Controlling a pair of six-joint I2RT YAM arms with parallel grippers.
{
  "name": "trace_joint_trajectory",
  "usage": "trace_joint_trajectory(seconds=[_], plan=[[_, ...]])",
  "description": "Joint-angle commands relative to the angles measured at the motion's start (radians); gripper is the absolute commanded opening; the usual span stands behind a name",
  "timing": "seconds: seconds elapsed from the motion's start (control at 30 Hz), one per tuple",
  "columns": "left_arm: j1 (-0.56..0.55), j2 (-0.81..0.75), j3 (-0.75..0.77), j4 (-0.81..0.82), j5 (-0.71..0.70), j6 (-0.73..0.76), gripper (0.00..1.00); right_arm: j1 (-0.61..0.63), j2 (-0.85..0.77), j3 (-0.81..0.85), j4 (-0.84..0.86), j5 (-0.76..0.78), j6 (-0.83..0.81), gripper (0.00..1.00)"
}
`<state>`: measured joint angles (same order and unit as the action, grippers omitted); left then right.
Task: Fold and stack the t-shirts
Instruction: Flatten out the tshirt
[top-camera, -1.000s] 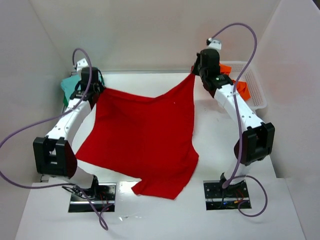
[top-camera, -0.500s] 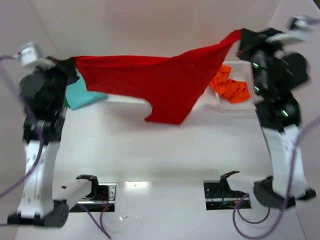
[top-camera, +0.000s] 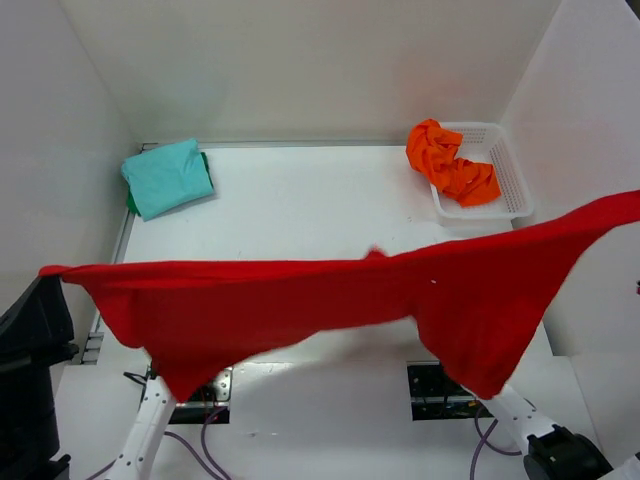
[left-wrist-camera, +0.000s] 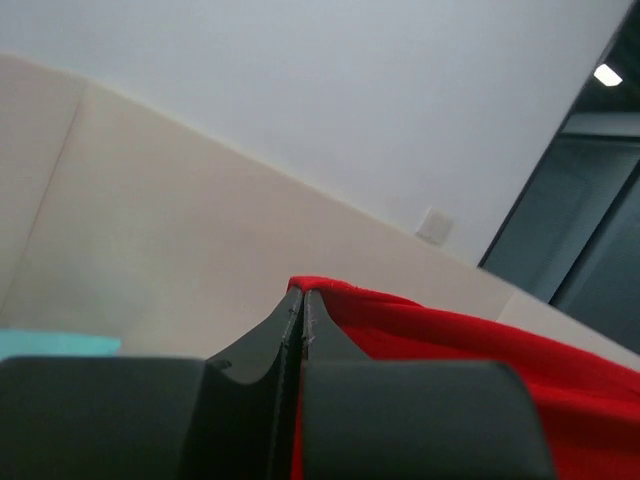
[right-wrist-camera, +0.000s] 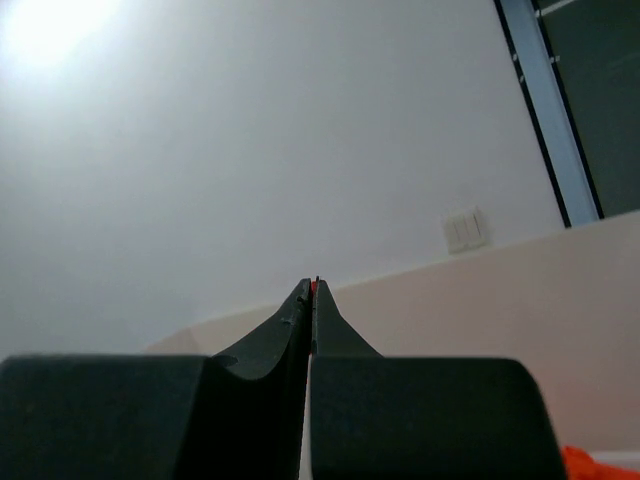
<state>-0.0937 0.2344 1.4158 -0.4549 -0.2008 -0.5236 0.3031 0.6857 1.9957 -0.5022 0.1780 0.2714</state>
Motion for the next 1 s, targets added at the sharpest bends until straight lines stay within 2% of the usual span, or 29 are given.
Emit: trace_joint_trajectory(seconds=[0.0,0.17,0.4,0.5,0.6,0.73,0.83,0.97], plan=[[-0.024,0.013,-0.015,-0.067,-0.088,-0.001,0.0,-0.005,0.028,-0.029,-0.065,0.009,-0.001,0.0],[-0.046,0.042,-0.064,-0.038,-0.127,-0.001,0.0,-0.005,0.028,-0.124,-0.065,0.035,-0.011,0.0],[-0.055,0.117,-0.225,0.004,-0.127,-0.001,0.0,-0.005,0.037,-0.446,0.028,0.072,-0.02,0.0],[-0.055,0.172,-0.245,0.044,-0.138,0.017,0.0,-0.005,0.046,-0.558,0.094,0.081,-0.031,0.0],[-0.055,0.246,-0.245,0.094,-0.147,0.039,0.0,-0.005,0.077,-0.569,0.123,0.103,-0.043,0.0],[-0.055,0.409,-0.172,0.127,-0.108,0.077,0.0,-0.005,0.161,-0.465,0.163,0.103,-0.063,0.0],[-0.055,0.433,-0.089,0.145,-0.089,0.088,0.0,-0.005,0.241,-0.315,0.172,0.081,-0.063,0.0],[-0.055,0.433,-0.025,0.095,-0.059,0.119,0.0,-0.005,0.288,-0.206,0.172,0.063,-0.072,0.0]])
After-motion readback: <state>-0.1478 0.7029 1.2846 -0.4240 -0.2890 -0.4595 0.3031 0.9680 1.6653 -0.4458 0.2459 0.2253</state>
